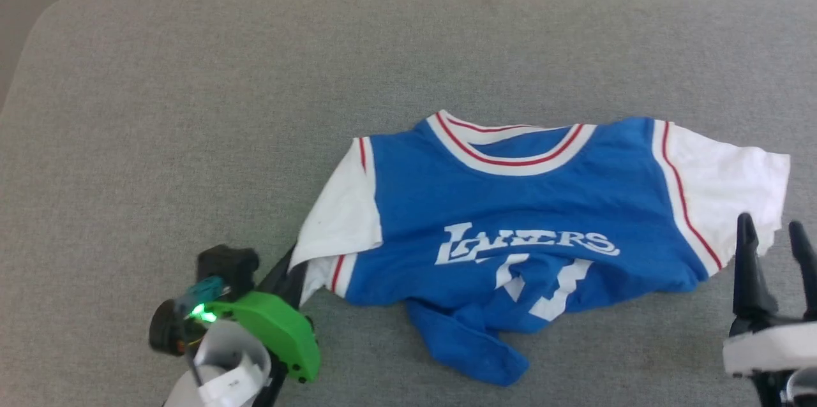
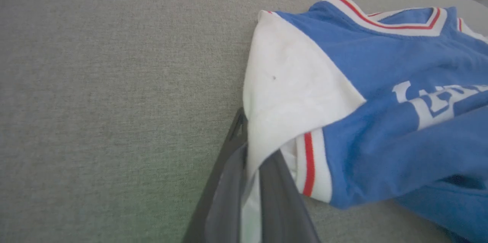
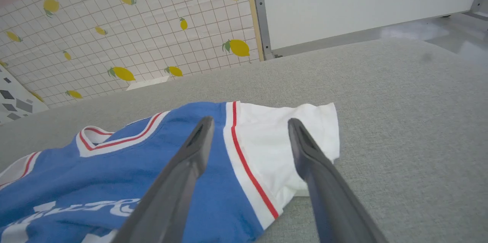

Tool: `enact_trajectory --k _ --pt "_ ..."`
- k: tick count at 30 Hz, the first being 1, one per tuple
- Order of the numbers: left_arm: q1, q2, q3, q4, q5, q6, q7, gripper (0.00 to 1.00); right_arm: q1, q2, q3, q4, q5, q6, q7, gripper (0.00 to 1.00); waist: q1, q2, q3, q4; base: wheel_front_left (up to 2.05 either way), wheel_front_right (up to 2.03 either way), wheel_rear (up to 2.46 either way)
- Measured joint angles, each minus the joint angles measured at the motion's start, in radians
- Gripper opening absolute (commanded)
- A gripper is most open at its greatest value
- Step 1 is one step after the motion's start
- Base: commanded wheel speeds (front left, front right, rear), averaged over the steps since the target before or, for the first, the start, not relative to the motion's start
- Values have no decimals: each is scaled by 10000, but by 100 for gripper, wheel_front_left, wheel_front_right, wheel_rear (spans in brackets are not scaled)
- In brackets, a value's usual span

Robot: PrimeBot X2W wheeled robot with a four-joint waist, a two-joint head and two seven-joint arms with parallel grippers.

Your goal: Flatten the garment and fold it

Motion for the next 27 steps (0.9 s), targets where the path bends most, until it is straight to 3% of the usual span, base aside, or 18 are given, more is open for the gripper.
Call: enact_trajectory --k 5,11,17,27 --pt "494 98 497 -617 -153 412 -4 0 -693 -2 -431 -598 -556 0 1335 100 0 0 139 11 0 0 0" --pt "586 144 685 -1058 -272 499 4 0 -1386 -56 -1308 -424 -811 0 3908 100 0 0 541 81 0 0 0" --pt "427 144 510 -1237 -272 500 12 0 -2213 -773 -1561 -86 -840 0 6165 100 0 0 1031 185 0 0 0" --pt "-84 134 244 -1317 -244 499 21 0 -3377 -1166 -1421 1342 -1243 0 7288 100 1 0 1686 395 0 0 0"
